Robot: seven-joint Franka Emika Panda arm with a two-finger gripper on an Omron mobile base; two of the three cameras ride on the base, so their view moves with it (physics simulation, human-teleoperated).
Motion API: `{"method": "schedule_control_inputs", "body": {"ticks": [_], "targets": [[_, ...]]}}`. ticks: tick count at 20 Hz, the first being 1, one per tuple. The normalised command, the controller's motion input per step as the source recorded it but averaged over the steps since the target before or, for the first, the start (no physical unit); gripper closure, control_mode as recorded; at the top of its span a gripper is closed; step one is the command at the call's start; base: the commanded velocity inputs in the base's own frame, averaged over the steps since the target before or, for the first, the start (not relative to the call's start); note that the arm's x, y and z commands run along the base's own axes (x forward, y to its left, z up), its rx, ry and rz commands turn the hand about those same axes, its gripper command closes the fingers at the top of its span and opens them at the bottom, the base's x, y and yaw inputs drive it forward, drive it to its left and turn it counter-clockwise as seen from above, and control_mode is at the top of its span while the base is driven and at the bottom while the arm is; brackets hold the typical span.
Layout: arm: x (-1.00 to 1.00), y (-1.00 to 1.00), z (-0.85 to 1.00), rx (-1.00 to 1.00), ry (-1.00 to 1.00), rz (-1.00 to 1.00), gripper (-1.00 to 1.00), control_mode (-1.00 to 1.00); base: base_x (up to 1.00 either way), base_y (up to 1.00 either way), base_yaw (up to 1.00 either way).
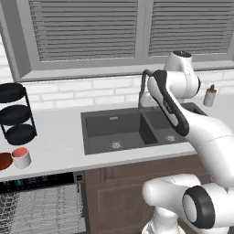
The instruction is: Pick up the cup and bowl from the counter, place them in the dishwasher, and close the dishwasher door.
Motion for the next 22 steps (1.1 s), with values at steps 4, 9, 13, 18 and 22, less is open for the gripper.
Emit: {"method": "schedule_control_inputs", "body": {"ticks": [4,9,13,18,22], "targets": [[0.0,0.0,0.0,0.0,0.0,0.0,-1.0,1.0,0.0,0.0,0.0],[0.0,0.0,0.0,0.0,0.0,0.0,-1.0,1.0,-0.03,-0.13,0.12],[0.0,0.0,0.0,0.0,0.0,0.0,-1.0,1.0,-0.13,-0.07,0.29],[0.0,0.0,0.0,0.0,0.0,0.0,-1.0,1.0,-0.04,0.0,0.47],[0.0,0.0,0.0,0.0,0.0,0.0,-1.0,1.0,-0.1,0.0,0.61]]}}
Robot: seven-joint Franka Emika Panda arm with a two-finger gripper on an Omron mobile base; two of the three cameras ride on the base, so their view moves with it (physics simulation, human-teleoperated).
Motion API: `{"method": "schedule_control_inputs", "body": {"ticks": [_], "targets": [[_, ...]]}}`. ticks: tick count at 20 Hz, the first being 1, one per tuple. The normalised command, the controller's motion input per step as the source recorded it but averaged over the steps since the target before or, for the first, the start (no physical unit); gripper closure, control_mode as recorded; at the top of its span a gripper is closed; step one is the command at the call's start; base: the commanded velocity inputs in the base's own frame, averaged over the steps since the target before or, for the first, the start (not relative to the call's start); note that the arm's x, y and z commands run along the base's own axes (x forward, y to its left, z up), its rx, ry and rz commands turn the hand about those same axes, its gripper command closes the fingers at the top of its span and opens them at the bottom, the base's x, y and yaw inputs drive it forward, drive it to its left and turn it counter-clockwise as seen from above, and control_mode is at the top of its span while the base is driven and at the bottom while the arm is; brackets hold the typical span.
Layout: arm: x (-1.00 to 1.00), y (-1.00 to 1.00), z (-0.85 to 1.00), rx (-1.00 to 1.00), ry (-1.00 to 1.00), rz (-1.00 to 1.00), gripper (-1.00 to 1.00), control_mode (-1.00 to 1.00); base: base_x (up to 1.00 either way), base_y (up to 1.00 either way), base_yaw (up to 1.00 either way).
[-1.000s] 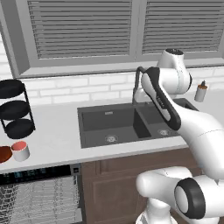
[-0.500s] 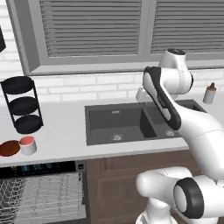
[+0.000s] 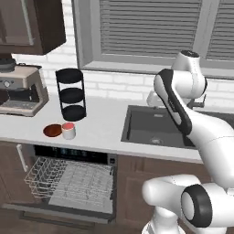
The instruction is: Pick up the cup and bowl from the counter, place them in the dishwasher, and close the dishwasher door.
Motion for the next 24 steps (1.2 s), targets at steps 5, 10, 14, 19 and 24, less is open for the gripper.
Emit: {"method": "schedule_control_inputs", "body": {"ticks": [5,10,14,19,24], "targets": [[0.0,0.0,0.0,0.0,0.0,0.0,-1.0,1.0,-0.07,-0.06,0.67],[0.0,0.0,0.0,0.0,0.0,0.0,-1.0,1.0,0.0,-0.34,0.53],[0.0,0.0,0.0,0.0,0.0,0.0,-1.0,1.0,0.0,-0.31,0.48],[0.0,0.0,0.0,0.0,0.0,0.0,-1.0,1.0,0.01,-0.24,0.48],[0.0,0.0,0.0,0.0,0.0,0.0,-1.0,1.0,0.0,-0.22,0.28]]}}
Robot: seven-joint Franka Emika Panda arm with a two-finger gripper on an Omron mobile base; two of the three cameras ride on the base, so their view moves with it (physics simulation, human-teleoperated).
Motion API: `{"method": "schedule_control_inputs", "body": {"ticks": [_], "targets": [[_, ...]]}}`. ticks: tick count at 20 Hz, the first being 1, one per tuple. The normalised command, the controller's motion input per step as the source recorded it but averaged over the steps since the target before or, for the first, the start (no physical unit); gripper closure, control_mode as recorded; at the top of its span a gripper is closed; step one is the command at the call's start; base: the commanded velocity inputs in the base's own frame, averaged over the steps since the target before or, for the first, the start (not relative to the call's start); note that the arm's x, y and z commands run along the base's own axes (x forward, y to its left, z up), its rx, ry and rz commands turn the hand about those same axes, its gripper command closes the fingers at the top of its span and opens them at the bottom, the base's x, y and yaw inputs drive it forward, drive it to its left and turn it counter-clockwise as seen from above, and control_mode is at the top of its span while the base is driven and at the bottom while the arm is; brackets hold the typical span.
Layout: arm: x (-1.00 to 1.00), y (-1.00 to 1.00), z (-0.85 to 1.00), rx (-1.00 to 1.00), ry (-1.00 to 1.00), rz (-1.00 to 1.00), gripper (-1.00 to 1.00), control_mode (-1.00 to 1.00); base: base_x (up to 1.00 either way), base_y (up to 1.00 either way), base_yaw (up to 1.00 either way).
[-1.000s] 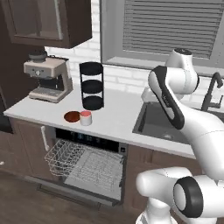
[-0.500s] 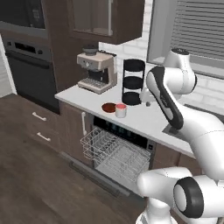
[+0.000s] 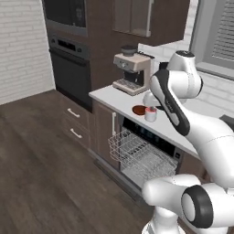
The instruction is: Pick up the cup and bowl from the counter, place them in the dishwasher, and close the dishwasher door.
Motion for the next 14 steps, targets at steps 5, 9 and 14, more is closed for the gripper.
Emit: {"method": "schedule_control_inputs", "body": {"ticks": [5,9,14], "targets": [[0.0,0.0,0.0,0.0,0.0,0.0,-1.0,1.0,0.0,-0.33,0.08],[0.0,0.0,0.0,0.0,0.0,0.0,-1.0,1.0,0.0,-0.43,0.02],[0.0,0.0,0.0,0.0,0.0,0.0,-1.0,1.0,0.0,-0.47,0.02]]}}
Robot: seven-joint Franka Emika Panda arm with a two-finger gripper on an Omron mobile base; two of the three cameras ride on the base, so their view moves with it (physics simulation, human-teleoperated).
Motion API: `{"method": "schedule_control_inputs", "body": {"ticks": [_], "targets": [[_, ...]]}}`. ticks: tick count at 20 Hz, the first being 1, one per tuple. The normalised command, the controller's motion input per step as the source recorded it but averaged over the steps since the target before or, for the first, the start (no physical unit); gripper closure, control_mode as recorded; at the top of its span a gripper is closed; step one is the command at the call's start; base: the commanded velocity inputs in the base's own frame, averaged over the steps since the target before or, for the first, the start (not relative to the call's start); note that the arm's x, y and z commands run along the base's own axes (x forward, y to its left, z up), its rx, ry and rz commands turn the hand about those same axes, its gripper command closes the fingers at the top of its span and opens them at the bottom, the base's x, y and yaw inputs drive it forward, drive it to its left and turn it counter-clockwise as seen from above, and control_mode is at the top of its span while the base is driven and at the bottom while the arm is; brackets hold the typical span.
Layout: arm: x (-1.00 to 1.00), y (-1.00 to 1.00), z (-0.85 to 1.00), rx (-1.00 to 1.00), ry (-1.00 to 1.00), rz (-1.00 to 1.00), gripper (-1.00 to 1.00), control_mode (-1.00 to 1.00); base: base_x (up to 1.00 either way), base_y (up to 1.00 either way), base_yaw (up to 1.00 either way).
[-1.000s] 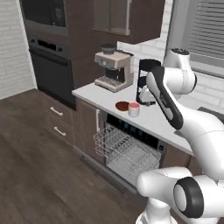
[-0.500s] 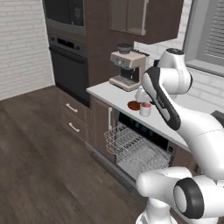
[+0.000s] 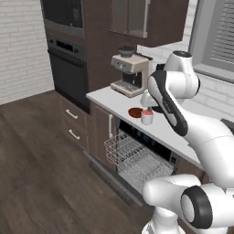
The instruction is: Pick up the cup and bowl from the counter, place them in the dishwasher, and close the dishwasher door.
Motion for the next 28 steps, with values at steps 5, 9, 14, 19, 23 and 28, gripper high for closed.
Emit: {"method": "schedule_control_inputs", "body": {"ticks": [5,9,14,19,23,28], "targets": [[0.0,0.0,0.0,0.0,0.0,0.0,-1.0,1.0,-0.05,-0.17,0.03],[0.0,0.0,0.0,0.0,0.0,0.0,-1.0,1.0,-0.39,-0.44,0.0],[0.0,0.0,0.0,0.0,0.0,0.0,-1.0,1.0,-0.11,-0.3,0.02],[0.0,0.0,0.0,0.0,0.0,0.0,-1.0,1.0,0.0,-0.05,0.05],[0.05,0.0,0.0,0.0,0.0,0.02,-1.0,-1.0,0.0,0.0,0.0],[0.74,0.0,0.0,0.0,0.08,0.0,-1.0,-1.0,0.0,0.0,0.0]]}}
